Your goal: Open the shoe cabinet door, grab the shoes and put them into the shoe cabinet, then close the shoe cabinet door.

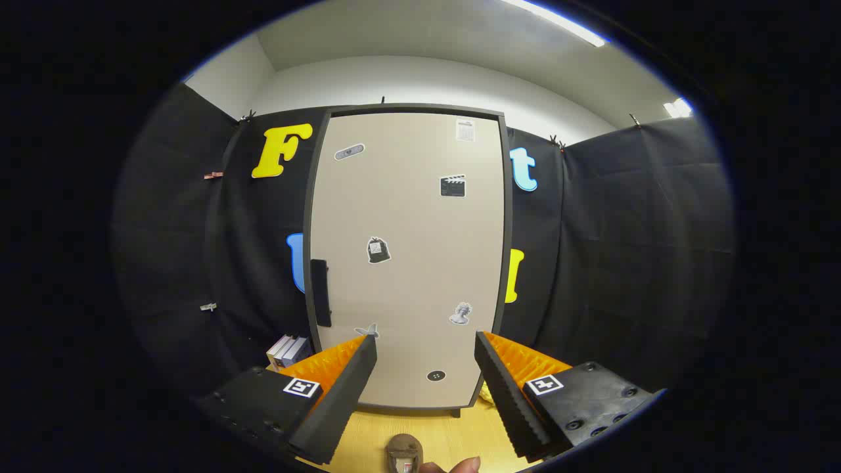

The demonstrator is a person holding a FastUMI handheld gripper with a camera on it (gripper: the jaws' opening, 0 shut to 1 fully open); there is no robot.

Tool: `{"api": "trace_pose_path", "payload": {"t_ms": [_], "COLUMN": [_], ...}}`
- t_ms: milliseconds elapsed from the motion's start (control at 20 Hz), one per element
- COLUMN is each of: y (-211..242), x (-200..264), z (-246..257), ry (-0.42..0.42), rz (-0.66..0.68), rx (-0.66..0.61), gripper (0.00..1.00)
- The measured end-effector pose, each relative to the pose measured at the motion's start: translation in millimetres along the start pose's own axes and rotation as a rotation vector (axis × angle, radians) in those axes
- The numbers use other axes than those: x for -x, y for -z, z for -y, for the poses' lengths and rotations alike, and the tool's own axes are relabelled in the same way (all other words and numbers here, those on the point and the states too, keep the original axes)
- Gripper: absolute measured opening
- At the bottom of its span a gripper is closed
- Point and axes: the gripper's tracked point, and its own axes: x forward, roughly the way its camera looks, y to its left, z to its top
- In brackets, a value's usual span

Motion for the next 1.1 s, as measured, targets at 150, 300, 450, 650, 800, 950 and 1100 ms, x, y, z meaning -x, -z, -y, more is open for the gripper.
{"api": "trace_pose_path", "payload": {"t_ms": [150, 300, 450, 650, 800, 950, 1100], "y": [2, 0, 1, 2, 3, 2, 0], "x": [-4, -7, -10, -11, -10, -9, -8], "z": [4, 7, 8, 8, 8, 5, -3], "ry": [0.009, 0.013, 0.017, 0.028, 0.037, 0.041, 0.036], "rz": [0.001, 0.004, 0.010, 0.007, 0.004, 0.007, 0.013], "rx": [0.003, 0.000, 0.000, -0.005, -0.007, -0.004, 0.001], "gripper": [0.98, 0.98, 0.98, 0.98, 0.98, 0.98, 0.98]}}
